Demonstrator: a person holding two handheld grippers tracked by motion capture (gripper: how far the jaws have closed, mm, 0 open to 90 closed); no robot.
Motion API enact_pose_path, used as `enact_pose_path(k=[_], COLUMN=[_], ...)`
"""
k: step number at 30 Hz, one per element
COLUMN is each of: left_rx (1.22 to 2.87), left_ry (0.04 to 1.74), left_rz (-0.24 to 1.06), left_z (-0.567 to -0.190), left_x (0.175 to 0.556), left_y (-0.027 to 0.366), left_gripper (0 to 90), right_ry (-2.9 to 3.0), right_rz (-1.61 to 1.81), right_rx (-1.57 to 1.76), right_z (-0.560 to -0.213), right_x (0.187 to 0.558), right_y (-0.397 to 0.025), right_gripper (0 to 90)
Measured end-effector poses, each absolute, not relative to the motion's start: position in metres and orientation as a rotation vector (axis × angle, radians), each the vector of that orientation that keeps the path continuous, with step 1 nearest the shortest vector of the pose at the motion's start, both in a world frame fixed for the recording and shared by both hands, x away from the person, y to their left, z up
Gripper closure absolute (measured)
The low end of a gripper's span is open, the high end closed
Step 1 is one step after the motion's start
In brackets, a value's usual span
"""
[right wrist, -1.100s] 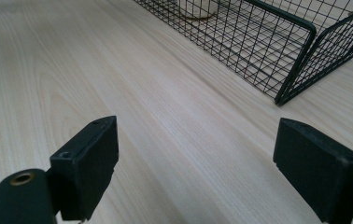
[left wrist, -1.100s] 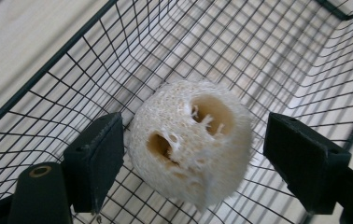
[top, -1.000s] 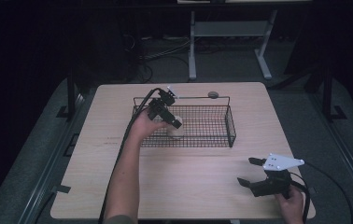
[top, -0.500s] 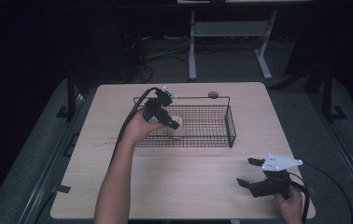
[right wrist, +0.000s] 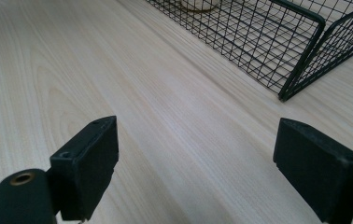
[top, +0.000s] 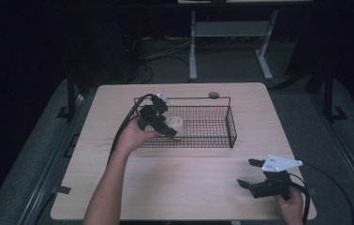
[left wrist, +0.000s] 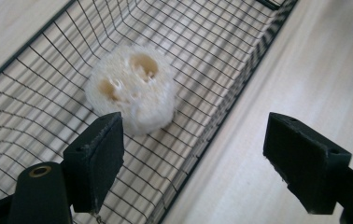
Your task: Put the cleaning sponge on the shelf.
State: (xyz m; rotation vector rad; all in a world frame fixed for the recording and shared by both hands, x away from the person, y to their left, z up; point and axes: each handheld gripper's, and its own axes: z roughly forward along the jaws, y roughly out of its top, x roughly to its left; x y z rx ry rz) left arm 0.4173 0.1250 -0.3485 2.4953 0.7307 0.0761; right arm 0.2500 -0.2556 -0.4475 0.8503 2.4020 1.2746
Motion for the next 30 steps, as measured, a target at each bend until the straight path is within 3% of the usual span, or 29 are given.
enact_pose_path(k=[30], left_rx=[2.474], left_ry=[0.692], left_rz=[0.078], left_z=[-0.357], left_x=[0.35], left_y=[0.161], left_gripper=[19.8], right_ry=[2.4], right_rz=[1.179], right_rx=[0.865], right_z=[-0.45], right_x=[0.253], right_y=[-0.253], right_gripper=[13.6])
